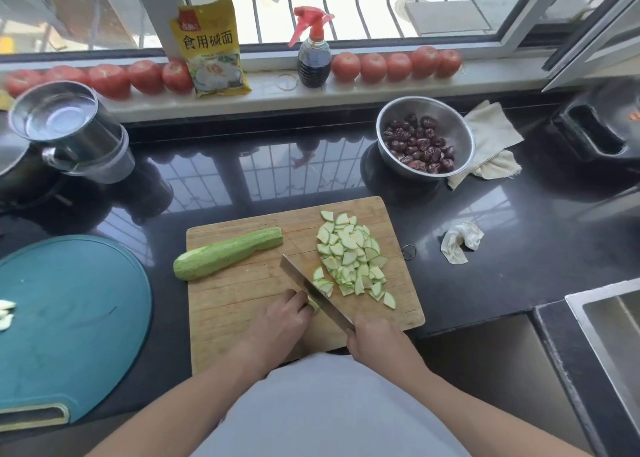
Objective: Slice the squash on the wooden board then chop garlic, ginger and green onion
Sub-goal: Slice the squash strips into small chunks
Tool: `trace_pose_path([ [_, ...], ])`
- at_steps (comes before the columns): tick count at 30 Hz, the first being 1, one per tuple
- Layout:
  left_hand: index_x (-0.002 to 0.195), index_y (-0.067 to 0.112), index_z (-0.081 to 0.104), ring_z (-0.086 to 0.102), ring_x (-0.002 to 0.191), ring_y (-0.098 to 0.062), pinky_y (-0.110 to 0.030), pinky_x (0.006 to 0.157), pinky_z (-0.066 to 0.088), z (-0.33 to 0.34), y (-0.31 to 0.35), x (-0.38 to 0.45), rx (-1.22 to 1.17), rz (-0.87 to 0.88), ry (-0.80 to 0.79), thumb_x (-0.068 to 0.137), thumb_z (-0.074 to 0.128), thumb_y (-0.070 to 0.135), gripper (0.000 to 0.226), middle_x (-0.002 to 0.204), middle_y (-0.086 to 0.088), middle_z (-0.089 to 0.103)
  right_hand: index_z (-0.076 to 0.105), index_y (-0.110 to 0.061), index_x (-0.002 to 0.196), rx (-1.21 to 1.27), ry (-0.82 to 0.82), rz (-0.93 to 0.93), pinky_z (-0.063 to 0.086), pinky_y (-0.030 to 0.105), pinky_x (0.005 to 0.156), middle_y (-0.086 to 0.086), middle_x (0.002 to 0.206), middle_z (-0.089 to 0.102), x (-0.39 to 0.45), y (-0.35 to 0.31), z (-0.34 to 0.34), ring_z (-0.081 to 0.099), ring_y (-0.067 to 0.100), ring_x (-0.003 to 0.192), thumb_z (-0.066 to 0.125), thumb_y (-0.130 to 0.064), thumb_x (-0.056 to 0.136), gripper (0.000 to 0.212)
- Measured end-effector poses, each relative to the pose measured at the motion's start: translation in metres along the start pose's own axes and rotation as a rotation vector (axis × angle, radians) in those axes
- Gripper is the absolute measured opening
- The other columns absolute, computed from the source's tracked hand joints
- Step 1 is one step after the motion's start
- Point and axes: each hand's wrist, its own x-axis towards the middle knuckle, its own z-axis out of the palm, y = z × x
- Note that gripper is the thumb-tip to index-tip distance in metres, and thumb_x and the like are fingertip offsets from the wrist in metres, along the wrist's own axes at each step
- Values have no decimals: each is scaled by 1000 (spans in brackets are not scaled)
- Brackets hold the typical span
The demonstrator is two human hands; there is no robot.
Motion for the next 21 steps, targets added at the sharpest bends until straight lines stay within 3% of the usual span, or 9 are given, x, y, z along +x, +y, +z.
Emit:
trace_pose_path([
  [6,81,17,73,66,76,-20,-29,44,50,1,-1,0,-4,13,21,51,88,4,36,87,1,67,44,-14,79,-37,-67,31,33,35,57,-2,66,35,-2,-2,1,43,27,69,41,-15,93,14],
  [9,82,17,74,66,76,-19,-28,45,49,1,-1,1,-2,18,50,51,86,2,37,89,2,68,43,-15,76,-86,-77,32,26,33,50,-3,61,34,1,-2,4,43,27,65,40,-13,91,15],
  [12,87,19,74,63,77,-18,-28,46,51,3,-3,0,-11,26,42,60,82,3,32,92,3,67,46,-15,76,-95,-119,23,28,32,49,2,65,44,14,-7,8,49,28,63,40,-6,86,15],
  [15,86,19,72,61,77,-18,-28,43,47,2,-2,-2,-30,23,21,65,81,5,27,89,2,62,46,-15,76,-40,-86,32,34,33,56,10,80,61,28,-14,12,61,33,74,43,-10,90,16],
  [21,113,12,69,59,105,-25,-38,77,56,6,-3,-3,-42,-47,-33,89,60,2,28,112,-5,62,54,-13,82,31,-11,19,42,38,57,5,73,56,11,-1,8,56,31,70,45,-23,92,17],
])
